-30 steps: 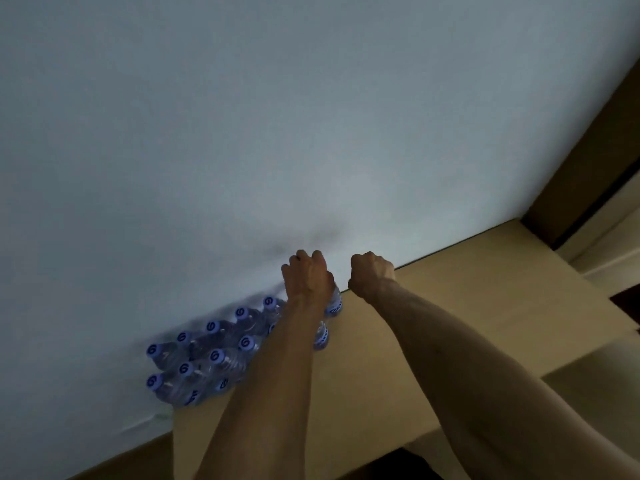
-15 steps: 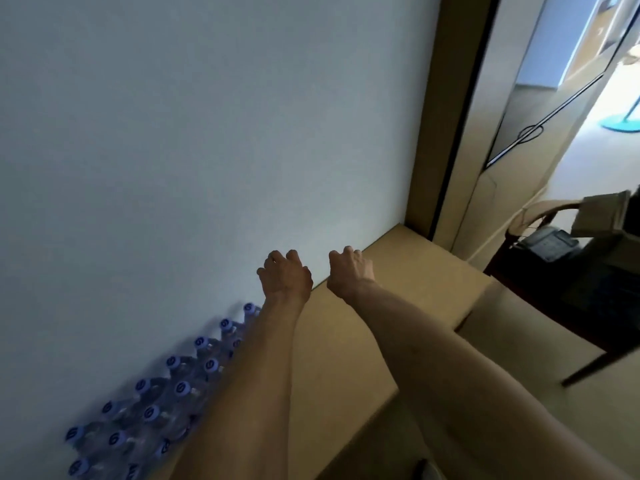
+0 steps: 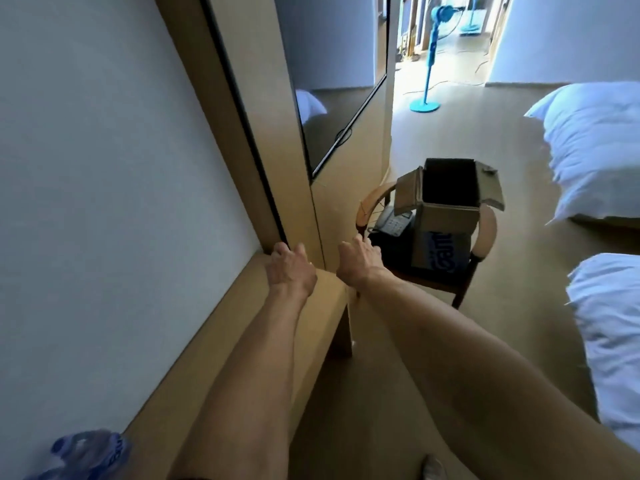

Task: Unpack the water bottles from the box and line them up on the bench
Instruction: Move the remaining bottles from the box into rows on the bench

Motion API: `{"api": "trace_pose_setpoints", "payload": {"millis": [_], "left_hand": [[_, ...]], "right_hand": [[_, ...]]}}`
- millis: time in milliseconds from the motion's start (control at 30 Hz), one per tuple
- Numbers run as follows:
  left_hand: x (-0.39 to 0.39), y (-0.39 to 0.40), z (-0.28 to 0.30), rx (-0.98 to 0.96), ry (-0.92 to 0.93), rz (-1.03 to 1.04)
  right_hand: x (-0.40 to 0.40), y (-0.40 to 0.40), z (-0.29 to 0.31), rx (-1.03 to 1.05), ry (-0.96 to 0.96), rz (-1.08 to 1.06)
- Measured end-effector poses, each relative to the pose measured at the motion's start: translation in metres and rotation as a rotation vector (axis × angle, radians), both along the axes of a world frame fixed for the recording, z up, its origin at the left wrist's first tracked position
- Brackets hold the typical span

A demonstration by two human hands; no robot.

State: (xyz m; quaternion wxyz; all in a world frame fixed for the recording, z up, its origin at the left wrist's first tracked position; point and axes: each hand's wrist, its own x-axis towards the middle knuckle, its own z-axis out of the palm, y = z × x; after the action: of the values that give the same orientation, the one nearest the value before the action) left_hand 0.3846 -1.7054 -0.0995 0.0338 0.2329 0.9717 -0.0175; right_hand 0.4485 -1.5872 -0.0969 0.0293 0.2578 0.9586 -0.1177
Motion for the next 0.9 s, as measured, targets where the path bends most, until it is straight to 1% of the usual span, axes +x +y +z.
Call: {"api": "trace_pose_setpoints", "payload": {"millis": [100, 200, 300, 433, 533, 633, 800, 900], "left_hand": [[0.007, 0.088, -0.007, 0.045, 0.012, -0.05], [0.018, 0.173, -0.017, 0.123, -0.018, -0.083], [0.02, 0.251, -0.023, 0.182, -0.043, -0.128], [0.01, 0.333, -0.034, 0.16, -0.016, -0.208], [-0.007, 0.389, -0.046, 0.145, -0.002, -0.25], [-0.031, 0.441, -0.069, 0.078, -0.02, -0.289], [-0.091, 0.531, -0.112, 0.043, -0.045, -0.351], [-0.129, 0.574, -0.132, 0.025, -0.075, -0.385]], "right_hand": [[0.02, 0.086, -0.008, -0.005, -0.011, -0.094], [0.042, 0.163, -0.021, -0.013, -0.065, -0.201], [0.048, 0.226, -0.028, -0.03, -0.065, -0.234], [0.044, 0.295, -0.036, -0.048, -0.059, -0.255], [0.034, 0.352, -0.046, -0.069, -0.059, -0.28], [0.017, 0.406, -0.063, -0.085, -0.085, -0.304], [-0.035, 0.5, -0.102, -0.16, -0.084, -0.353], [-0.071, 0.54, -0.124, -0.217, -0.099, -0.355]]}}
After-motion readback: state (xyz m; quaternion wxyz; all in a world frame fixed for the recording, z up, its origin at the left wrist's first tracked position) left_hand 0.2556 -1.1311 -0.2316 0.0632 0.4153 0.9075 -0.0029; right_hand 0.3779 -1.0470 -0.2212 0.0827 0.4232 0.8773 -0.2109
